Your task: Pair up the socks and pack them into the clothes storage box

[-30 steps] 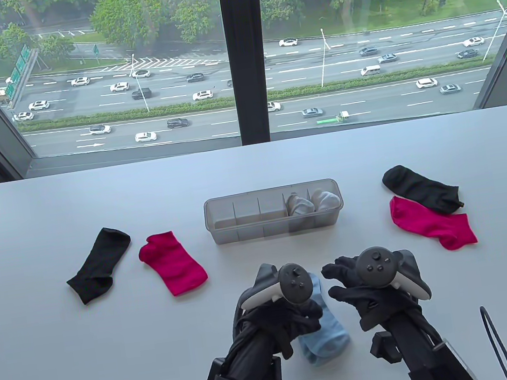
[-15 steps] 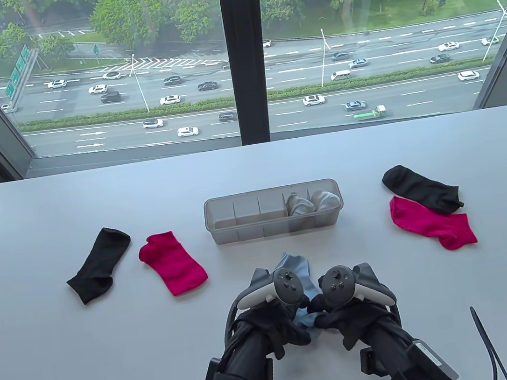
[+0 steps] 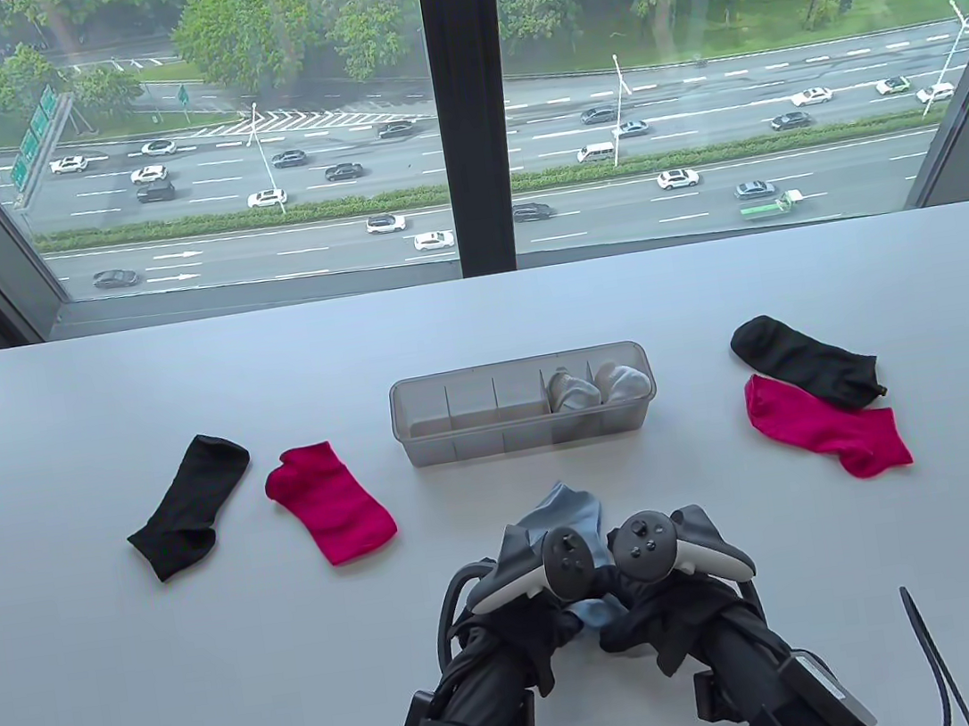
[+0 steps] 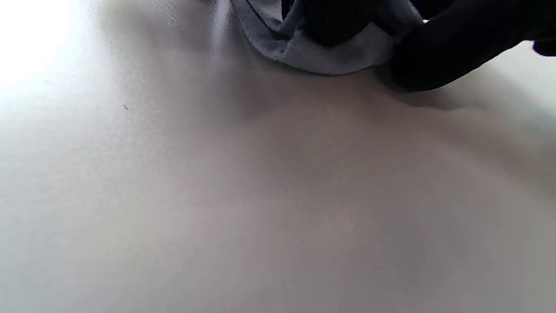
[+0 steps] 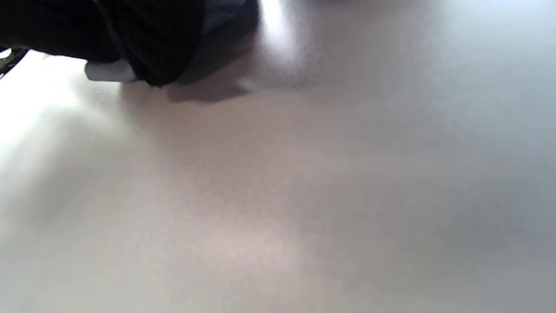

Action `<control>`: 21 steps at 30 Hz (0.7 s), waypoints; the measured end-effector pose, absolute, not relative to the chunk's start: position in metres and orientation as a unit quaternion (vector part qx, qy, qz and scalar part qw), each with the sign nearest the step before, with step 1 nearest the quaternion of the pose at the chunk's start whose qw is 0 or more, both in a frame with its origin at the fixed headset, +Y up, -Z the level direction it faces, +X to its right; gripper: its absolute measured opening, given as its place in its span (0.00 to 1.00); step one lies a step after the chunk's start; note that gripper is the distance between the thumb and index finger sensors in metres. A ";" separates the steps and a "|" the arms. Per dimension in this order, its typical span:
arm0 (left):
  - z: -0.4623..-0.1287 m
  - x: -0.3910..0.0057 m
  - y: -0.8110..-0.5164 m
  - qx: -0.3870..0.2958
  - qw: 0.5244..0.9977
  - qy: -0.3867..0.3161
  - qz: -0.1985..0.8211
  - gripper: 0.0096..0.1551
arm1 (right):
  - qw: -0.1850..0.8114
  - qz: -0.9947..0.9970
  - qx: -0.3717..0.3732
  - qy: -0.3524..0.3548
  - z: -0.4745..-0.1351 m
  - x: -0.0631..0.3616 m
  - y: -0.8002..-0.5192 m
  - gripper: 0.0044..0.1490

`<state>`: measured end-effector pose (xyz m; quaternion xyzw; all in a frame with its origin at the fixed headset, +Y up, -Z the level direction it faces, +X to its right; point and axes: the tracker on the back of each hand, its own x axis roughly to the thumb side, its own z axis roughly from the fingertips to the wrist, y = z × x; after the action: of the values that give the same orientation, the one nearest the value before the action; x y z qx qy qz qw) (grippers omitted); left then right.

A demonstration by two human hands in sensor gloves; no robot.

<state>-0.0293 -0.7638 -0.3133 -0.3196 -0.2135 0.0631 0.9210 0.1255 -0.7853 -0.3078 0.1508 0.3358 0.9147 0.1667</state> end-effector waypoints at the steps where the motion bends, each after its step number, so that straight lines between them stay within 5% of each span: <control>1: -0.314 -0.030 -0.764 -0.329 0.917 -0.215 0.071 0.22 | 0.170 0.922 0.145 0.317 -0.308 0.125 -0.785 0.31; 4: -0.313 -0.034 -0.772 -0.421 0.874 -0.222 0.092 0.37 | 0.214 0.914 0.128 0.320 -0.310 0.128 -0.786 0.25; 6: -0.312 -0.033 -0.777 -0.426 0.876 -0.219 0.055 0.46 | 0.226 0.912 0.125 0.319 -0.311 0.130 -0.786 0.24; 8: -0.312 -0.030 -0.771 -0.370 0.904 -0.212 0.040 0.43 | 0.235 0.907 0.124 0.327 -0.312 0.131 -0.786 0.24; 11: -0.315 -0.033 -0.762 -0.280 0.935 -0.194 0.098 0.26 | 0.247 0.902 0.124 0.332 -0.313 0.132 -0.785 0.24; 16: -0.320 -0.045 -0.763 -0.288 0.928 -0.188 0.142 0.19 | 0.294 0.890 0.123 0.328 -0.315 0.138 -0.784 0.43; 21: -0.319 -0.042 -0.764 -0.303 0.925 -0.190 0.129 0.19 | 0.289 0.899 0.112 0.308 -0.313 0.134 -0.785 0.23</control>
<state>-0.0423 -0.7639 -0.3188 -0.3026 -0.1900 0.1286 0.9251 0.1345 -0.7849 -0.3128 0.1123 0.3079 0.8995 0.2889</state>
